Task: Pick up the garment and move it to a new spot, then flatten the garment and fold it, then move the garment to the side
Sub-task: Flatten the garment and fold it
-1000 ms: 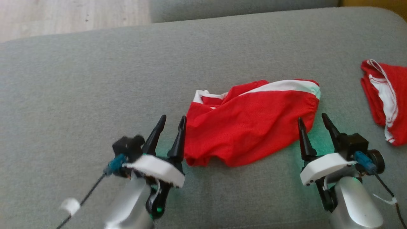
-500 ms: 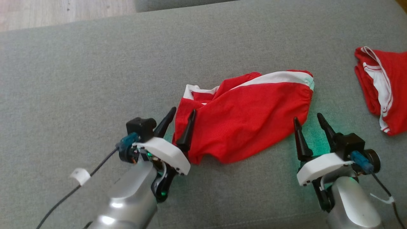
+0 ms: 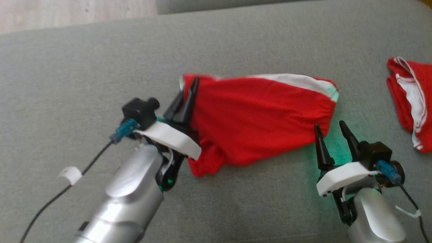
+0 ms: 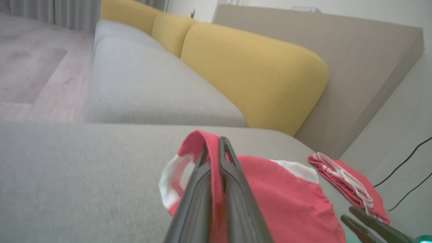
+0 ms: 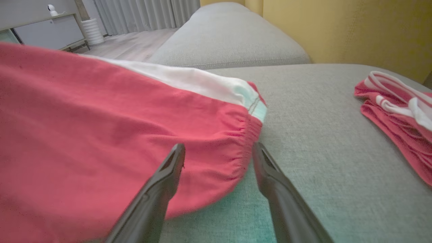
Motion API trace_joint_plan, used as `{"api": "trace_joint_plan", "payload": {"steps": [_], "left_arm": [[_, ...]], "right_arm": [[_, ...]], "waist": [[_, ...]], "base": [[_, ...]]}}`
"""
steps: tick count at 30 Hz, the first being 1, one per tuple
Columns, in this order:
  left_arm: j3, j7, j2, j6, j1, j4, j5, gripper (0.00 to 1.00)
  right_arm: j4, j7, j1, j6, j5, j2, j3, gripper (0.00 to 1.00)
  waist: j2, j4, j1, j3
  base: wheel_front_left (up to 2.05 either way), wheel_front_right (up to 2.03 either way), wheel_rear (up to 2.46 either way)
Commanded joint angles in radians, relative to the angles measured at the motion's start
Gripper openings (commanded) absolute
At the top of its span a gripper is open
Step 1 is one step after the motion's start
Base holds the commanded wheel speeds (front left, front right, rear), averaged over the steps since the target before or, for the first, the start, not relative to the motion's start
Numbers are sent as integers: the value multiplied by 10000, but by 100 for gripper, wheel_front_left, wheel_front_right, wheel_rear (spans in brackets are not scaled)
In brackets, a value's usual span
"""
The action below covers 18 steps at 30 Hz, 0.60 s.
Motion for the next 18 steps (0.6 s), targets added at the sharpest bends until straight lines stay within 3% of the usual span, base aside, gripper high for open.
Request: {"api": "trace_joint_plan", "payload": {"steps": [1, 7, 16, 18], "left_arm": [[621, -121, 249, -55, -256, -739, 429, 0], [1020, -122, 424, -55, 1073, -2154, 1290, 0], [897, -123, 400, -55, 3787, -1350, 563, 0], [793, -123, 366, -55, 4035, -973, 518, 12]], "right_arm": [[-238, -80, -110, 33, 106, 12, 201, 100], [-97, -80, 250, 33, 524, 12, 335, 100], [34, -80, 700, 33, 679, 12, 362, 100], [52, -80, 717, 33, 643, 12, 340, 100]], "waist": [[-1, 223, -1, -284], [-1, 595, -1, -1063], [-1, 660, -1, -1471], [-1, 613, -1, -1467]], "base": [[0, 0, 0], [0, 0, 0], [0, 0, 0], [0, 0, 0]]}}
